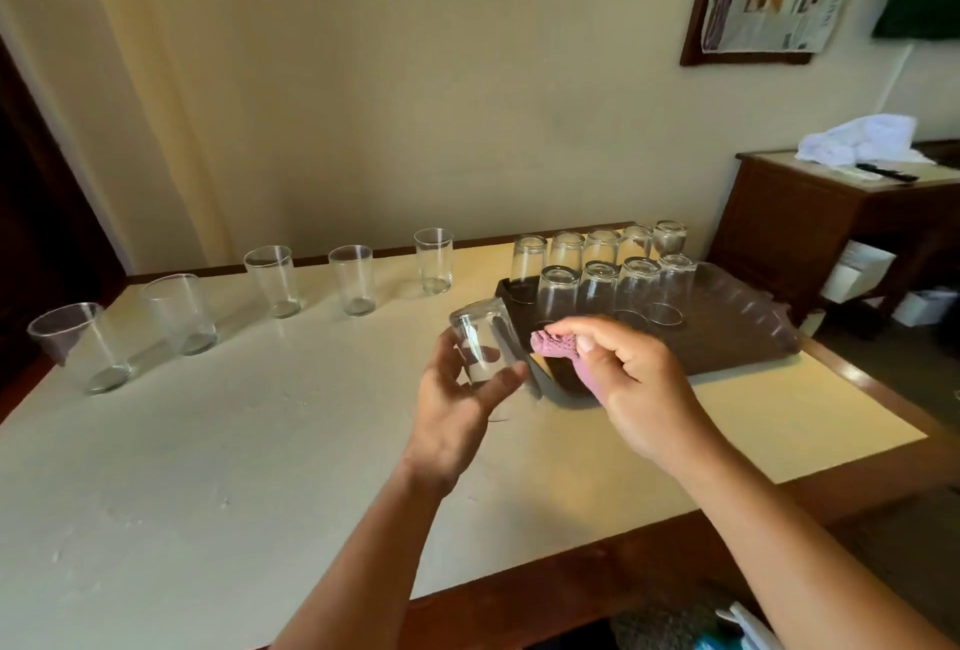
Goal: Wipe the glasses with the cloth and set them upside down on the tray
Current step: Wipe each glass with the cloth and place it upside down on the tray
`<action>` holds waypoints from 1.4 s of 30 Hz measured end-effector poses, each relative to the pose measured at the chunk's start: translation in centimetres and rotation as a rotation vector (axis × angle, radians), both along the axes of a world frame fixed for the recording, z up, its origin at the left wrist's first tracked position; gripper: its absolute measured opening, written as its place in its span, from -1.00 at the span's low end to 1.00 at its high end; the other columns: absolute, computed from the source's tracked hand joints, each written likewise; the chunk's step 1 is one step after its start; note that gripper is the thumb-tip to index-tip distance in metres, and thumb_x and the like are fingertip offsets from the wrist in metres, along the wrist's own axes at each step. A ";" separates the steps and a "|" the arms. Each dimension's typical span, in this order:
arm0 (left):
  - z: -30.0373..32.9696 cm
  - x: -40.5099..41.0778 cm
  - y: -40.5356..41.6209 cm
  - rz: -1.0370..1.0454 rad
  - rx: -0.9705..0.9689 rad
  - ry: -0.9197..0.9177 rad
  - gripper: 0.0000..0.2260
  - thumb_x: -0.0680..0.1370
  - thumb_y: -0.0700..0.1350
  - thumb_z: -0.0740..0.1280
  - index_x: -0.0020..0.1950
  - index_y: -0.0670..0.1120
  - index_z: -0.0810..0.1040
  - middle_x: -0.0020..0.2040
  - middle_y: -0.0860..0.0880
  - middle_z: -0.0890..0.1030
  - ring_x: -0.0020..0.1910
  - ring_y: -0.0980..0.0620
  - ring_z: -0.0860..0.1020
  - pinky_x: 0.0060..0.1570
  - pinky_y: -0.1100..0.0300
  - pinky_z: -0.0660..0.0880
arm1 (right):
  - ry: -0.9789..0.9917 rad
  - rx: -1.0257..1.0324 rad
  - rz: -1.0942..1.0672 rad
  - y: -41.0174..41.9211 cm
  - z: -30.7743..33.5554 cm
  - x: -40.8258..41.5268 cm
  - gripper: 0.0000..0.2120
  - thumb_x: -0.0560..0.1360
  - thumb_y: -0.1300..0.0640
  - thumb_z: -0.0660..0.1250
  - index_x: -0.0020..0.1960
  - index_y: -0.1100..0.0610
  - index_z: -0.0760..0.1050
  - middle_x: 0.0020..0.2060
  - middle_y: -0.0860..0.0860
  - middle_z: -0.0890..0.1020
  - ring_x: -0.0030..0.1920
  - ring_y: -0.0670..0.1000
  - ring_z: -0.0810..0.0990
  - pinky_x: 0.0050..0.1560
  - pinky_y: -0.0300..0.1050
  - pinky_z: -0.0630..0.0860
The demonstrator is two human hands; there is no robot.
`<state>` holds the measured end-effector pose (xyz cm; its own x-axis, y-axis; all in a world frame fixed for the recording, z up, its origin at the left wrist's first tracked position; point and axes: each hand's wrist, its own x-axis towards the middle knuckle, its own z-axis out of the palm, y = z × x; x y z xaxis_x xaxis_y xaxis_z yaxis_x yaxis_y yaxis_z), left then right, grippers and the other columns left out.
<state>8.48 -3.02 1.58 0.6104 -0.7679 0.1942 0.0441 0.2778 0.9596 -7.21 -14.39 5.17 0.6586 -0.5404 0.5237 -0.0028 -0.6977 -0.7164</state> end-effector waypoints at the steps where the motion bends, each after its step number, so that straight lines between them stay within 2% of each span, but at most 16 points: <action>1: 0.3 -0.5 -0.8 -0.017 0.001 0.005 -0.49 0.42 -0.15 0.63 0.31 -0.05 0.53 0.05 -0.09 0.63 0.00 0.01 0.61 -0.11 0.27 0.53 | -0.026 0.078 -0.062 -1.3 -1.0 -1.1 -0.70 0.68 0.10 0.16 0.23 -0.10 0.62 0.17 -0.12 0.69 0.24 -0.11 0.62 0.30 -0.07 0.54; 3: 0.8 -1.6 -2.9 -0.059 0.010 -0.006 -0.53 0.45 -0.25 0.60 0.30 -0.10 0.52 0.00 -0.06 0.63 -0.02 0.06 0.60 -0.09 0.24 0.52 | -0.075 0.182 -0.177 -3.8 -2.7 -3.3 -0.71 0.71 0.16 0.15 0.27 -0.03 0.61 0.17 -0.07 0.71 0.26 -0.06 0.64 0.37 0.07 0.51; 5: 1.3 -3.1 -5.3 -0.113 0.023 -0.017 -0.55 0.49 -0.35 0.53 0.32 -0.18 0.48 0.02 -0.13 0.59 -0.07 0.07 0.64 -0.16 0.24 0.57 | -0.088 0.231 -0.268 -6.3 -4.0 -5.2 -0.70 0.72 0.23 0.13 0.28 0.04 0.58 0.15 -0.05 0.72 0.26 -0.06 0.64 0.40 0.09 0.48; 8: 1.9 -5.6 -9.0 -0.210 0.060 -0.060 -0.54 0.50 -0.39 0.51 0.31 -0.23 0.40 0.11 -0.20 0.60 0.06 -0.16 0.68 -0.20 0.19 0.65 | -0.010 0.194 -0.440 -10.0 -5.5 -7.7 -0.71 0.72 0.18 0.13 0.31 -0.01 0.57 0.18 -0.05 0.70 0.28 -0.01 0.61 0.38 0.09 0.50; 9: 1.9 -6.4 -10.4 -0.223 0.082 -0.094 -0.53 0.49 -0.37 0.53 0.30 -0.18 0.42 0.15 -0.19 0.61 0.11 -0.18 0.68 -0.20 0.19 0.65 | 0.026 0.188 -0.480 -11.2 -5.8 -8.5 -0.71 0.73 0.17 0.13 0.32 0.00 0.57 0.21 -0.05 0.69 0.30 0.00 0.60 0.38 0.03 0.49; 12: 1.4 -8.3 -14.4 -0.228 0.143 -0.212 -0.42 0.44 -0.28 0.61 0.36 -0.01 0.44 0.19 -0.04 0.63 0.16 -0.07 0.66 -0.14 0.24 0.66 | 0.135 0.183 -0.508 -13.9 -6.2 -10.3 -0.69 0.73 0.16 0.13 0.38 0.07 0.54 0.25 -0.05 0.67 0.33 -0.03 0.57 0.36 -0.17 0.44; 16: 0.1 -9.9 -19.9 -0.199 0.197 -0.268 -0.36 0.42 -0.21 0.64 0.36 0.09 0.40 0.15 0.13 0.62 0.12 0.08 0.64 -0.04 0.32 0.63 | 0.191 0.090 -0.557 -17.7 -6.5 -12.3 -0.68 0.71 0.24 0.15 0.40 0.13 0.54 0.25 -0.04 0.67 0.32 -0.06 0.57 0.21 -0.50 0.32; 19: -0.6 -11.0 -24.1 -0.169 0.249 -0.307 -0.34 0.41 -0.18 0.65 0.37 0.05 0.39 0.10 0.16 0.59 0.10 0.09 0.61 0.20 0.05 0.63 | 0.205 -0.019 -0.646 -20.8 -6.8 -13.6 -0.66 0.67 0.36 0.19 0.35 0.15 0.58 0.26 -0.03 0.64 0.31 -0.10 0.52 0.20 -0.55 0.25; 21: -0.9 -11.7 -26.6 -0.164 0.278 -0.338 -0.34 0.41 -0.16 0.66 0.36 0.07 0.37 0.08 0.15 0.58 0.15 0.03 0.61 0.25 -0.04 0.61 | 0.220 -0.104 -0.699 -22.9 -7.3 -14.2 -0.65 0.63 0.42 0.23 0.33 0.19 0.59 0.25 0.02 0.65 0.31 -0.03 0.56 0.22 -0.47 0.31; 25: -2.0 -12.8 -30.2 -0.155 0.291 -0.404 -0.36 0.42 -0.15 0.65 0.31 0.09 0.34 0.12 0.09 0.57 0.12 0.07 0.57 0.22 0.11 0.58 | 0.276 -0.236 -0.730 -25.9 -9.4 -14.6 -0.61 0.54 0.45 0.35 0.33 0.23 0.58 0.27 0.14 0.64 0.29 0.16 0.60 0.24 -0.14 0.48; 27: -2.6 -13.1 -31.4 -0.147 0.302 -0.432 -0.36 0.43 -0.14 0.65 0.31 0.11 0.33 0.15 0.09 0.57 0.13 0.10 0.56 0.22 0.14 0.57 | 0.310 -0.267 -0.689 -26.2 -10.7 -14.4 -0.59 0.51 0.46 0.40 0.32 0.22 0.59 0.29 0.14 0.63 0.33 0.17 0.58 0.28 -0.12 0.47; 31: -3.4 -13.6 -33.1 -0.118 0.312 -0.506 -0.31 0.43 -0.10 0.64 0.45 0.03 0.36 0.15 0.10 0.57 0.14 0.09 0.56 0.18 0.16 0.58 | 0.395 -0.277 -0.640 -26.5 -12.3 -14.4 -0.53 0.50 0.40 0.43 0.39 0.18 0.56 0.35 0.13 0.59 0.38 0.15 0.53 0.34 0.02 0.52; 34: -3.8 -13.9 -33.5 -0.091 0.323 -0.556 -0.25 0.45 0.00 0.63 0.53 0.03 0.33 0.26 0.07 0.56 0.28 0.03 0.54 0.25 0.12 0.55 | 0.414 -0.298 -0.633 -26.6 -12.4 -14.3 -0.54 0.50 0.35 0.46 0.38 0.15 0.57 0.32 0.10 0.61 0.35 0.15 0.55 0.29 0.04 0.58; 37: -4.0 -14.2 -32.9 -0.006 0.352 -0.755 -0.15 0.51 0.19 0.53 0.65 -0.01 0.19 0.53 -0.05 0.41 0.50 -0.07 0.38 0.44 -0.05 0.44 | 0.417 -0.322 -0.652 -26.6 -12.4 -14.4 -0.55 0.52 0.34 0.44 0.39 0.15 0.56 0.30 0.10 0.62 0.33 0.15 0.56 0.24 0.06 0.61; 40: -3.1 -13.8 -31.4 0.116 0.287 -1.172 -0.28 0.60 0.20 0.38 0.66 -0.06 0.20 0.58 -0.10 0.34 0.53 -0.14 0.32 0.44 -0.10 0.38 | 0.414 -0.343 -0.664 -26.7 -12.5 -14.4 -0.60 0.55 0.34 0.39 0.37 0.16 0.58 0.31 0.09 0.61 0.33 0.13 0.55 0.23 0.01 0.58; 42: -2.1 -13.3 -30.8 0.037 0.297 -1.472 -0.32 0.65 0.21 0.28 0.68 -0.02 0.16 0.65 -0.08 0.24 0.62 -0.17 0.19 0.54 -0.14 0.23 | 0.402 -0.362 -0.660 -26.7 -12.5 -14.4 -0.62 0.54 0.36 0.39 0.34 0.16 0.60 0.29 0.10 0.62 0.31 0.13 0.57 0.18 -0.01 0.59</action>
